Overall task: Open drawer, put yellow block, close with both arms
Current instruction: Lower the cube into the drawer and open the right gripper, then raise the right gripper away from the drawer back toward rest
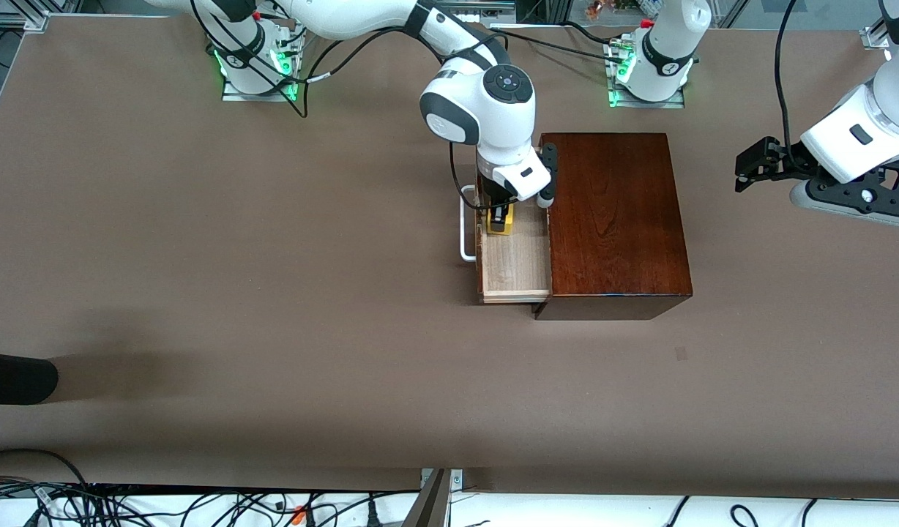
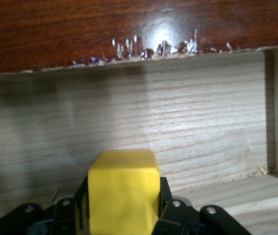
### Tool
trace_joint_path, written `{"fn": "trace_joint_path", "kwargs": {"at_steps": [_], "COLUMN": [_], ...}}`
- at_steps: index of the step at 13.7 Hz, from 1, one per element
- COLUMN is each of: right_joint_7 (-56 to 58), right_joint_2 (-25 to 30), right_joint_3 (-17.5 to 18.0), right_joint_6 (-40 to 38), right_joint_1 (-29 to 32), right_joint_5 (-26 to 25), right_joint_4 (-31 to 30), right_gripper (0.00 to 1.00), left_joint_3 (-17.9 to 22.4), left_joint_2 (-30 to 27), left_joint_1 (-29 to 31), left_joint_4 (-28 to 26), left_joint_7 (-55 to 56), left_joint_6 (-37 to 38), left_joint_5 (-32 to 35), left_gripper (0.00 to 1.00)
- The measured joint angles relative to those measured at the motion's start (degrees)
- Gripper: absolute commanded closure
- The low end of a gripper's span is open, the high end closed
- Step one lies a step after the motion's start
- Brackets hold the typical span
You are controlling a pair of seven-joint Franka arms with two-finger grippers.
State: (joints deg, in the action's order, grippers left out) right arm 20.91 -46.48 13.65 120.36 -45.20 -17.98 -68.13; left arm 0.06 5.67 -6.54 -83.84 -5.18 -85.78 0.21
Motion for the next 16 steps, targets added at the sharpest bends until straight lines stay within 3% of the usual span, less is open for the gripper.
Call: {"fn": "trace_joint_path", "kwargs": {"at_steps": [8, 12, 16], "right_joint_7": [-0.8, -2.41, -2.15], "right_joint_2": [3.68, 12.52, 20.17], "right_joint_3": [0.0, -1.71, -4.29], "right_joint_6": [-3.26, -14.44, -21.45], "right_joint_1": [0.43, 3.93, 13.86], "right_joint_5": [0.21, 8.52, 12.4], "right_joint_4": [0.65, 1.51, 1.42], "right_gripper": [0.0, 0.0, 0.0], "left_joint_3": [-0.08, -0.14, -0.14], "left_joint_2": [-0.05, -0.07, -0.07], "left_joint_1": [0.0, -0.01, -0.01], "left_joint_4": [0.07, 0.08, 0.12], "left_joint_7": [0.0, 0.0, 0.0], "left_joint_6": [0.0, 0.0, 0.0], "left_joint_5": [0.0, 0.0, 0.0], "left_gripper": [0.0, 0.0, 0.0]}}
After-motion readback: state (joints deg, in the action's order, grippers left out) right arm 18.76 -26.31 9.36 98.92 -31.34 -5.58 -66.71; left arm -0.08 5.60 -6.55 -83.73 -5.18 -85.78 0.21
